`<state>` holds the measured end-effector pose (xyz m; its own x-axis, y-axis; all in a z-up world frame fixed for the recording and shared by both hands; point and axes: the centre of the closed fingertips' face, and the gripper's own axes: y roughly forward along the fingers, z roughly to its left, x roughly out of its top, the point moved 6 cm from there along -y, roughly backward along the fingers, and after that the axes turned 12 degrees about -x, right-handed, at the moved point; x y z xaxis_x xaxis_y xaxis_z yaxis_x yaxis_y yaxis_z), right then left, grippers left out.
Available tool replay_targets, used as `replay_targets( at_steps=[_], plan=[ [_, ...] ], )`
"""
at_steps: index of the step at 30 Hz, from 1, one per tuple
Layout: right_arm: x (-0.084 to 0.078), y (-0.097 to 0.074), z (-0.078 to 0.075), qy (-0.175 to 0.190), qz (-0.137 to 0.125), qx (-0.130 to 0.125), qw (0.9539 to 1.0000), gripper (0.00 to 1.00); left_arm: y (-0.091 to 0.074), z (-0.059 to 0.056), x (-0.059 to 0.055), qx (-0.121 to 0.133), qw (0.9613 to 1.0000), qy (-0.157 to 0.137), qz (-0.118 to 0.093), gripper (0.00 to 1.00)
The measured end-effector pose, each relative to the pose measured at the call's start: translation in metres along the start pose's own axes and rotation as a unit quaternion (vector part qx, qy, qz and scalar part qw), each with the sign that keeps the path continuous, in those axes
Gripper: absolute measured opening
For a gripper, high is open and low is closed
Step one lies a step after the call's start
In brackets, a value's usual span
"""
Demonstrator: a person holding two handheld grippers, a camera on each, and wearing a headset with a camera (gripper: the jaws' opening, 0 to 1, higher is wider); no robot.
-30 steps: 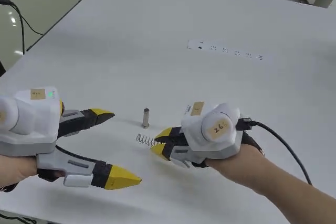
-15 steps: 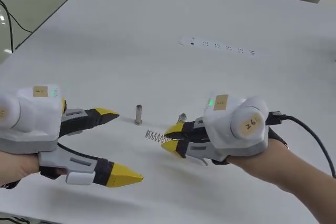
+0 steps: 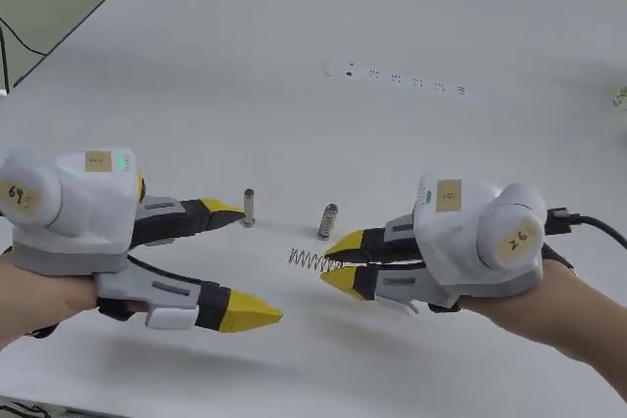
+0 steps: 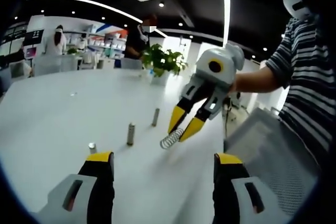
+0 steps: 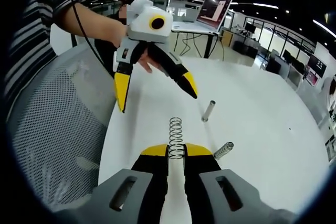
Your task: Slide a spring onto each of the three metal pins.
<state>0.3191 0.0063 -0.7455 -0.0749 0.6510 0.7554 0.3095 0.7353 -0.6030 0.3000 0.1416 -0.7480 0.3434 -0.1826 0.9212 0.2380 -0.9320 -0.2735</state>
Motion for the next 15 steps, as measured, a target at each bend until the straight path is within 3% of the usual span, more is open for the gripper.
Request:
replay_targets(
  at_steps=[4,9,15],
  plan=[
    [0.000,-0.004,0.001,-0.007,-0.005,0.006,0.9999,0.08,0.010,-0.003,0.003,-0.017,0.9998,0.000,-0.006,0.63],
    [0.002,-0.009,0.002,-0.028,-0.014,0.011,0.9995,0.08,0.022,-0.009,0.004,-0.043,0.9990,0.007,0.005,0.53],
    [0.004,-0.012,0.004,-0.044,-0.020,0.020,0.9986,0.08,0.028,-0.012,0.008,-0.063,0.9979,0.013,0.004,0.35]
  ],
)
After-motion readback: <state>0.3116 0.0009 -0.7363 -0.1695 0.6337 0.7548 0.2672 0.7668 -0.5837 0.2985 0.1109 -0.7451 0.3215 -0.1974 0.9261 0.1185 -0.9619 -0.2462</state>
